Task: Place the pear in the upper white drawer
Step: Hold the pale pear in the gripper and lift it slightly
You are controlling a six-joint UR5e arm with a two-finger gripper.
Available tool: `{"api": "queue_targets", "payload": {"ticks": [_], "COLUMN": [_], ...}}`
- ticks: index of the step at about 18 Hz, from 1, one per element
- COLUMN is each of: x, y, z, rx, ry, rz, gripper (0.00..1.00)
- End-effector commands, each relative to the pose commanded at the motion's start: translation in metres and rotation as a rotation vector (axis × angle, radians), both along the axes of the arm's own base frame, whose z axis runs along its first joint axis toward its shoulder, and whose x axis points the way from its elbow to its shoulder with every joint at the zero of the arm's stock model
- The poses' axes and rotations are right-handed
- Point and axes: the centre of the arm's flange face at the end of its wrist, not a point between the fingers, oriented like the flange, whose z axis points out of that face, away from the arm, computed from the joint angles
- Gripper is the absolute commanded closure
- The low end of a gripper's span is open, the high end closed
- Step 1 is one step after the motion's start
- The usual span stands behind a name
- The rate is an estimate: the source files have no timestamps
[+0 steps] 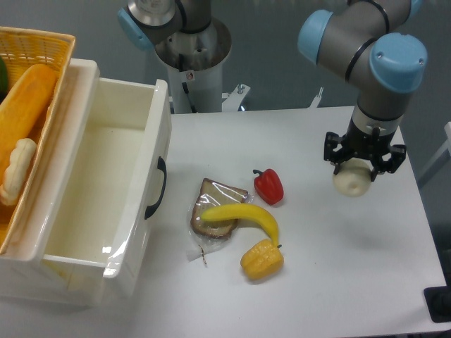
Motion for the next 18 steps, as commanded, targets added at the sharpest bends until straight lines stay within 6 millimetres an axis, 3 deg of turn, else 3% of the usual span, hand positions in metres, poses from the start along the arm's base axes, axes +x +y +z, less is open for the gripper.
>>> {"api": "queue_targets", "payload": {"ticks": [8, 10, 14, 18], "x": [0.014, 0.026, 0.059, 0.102], "y": [0.008, 0.014, 0.029, 0.032], "z": [0.016, 0.024, 0.056, 0.102], "rx": [-0.009, -0.005, 0.046, 0.145], "ry": [-0.036, -0.034, -0.005, 0.025], "rz": [-0.017, -0.033, -0.064, -0.095], "gripper": [0.87, 0.88, 0.88, 0.88]}}
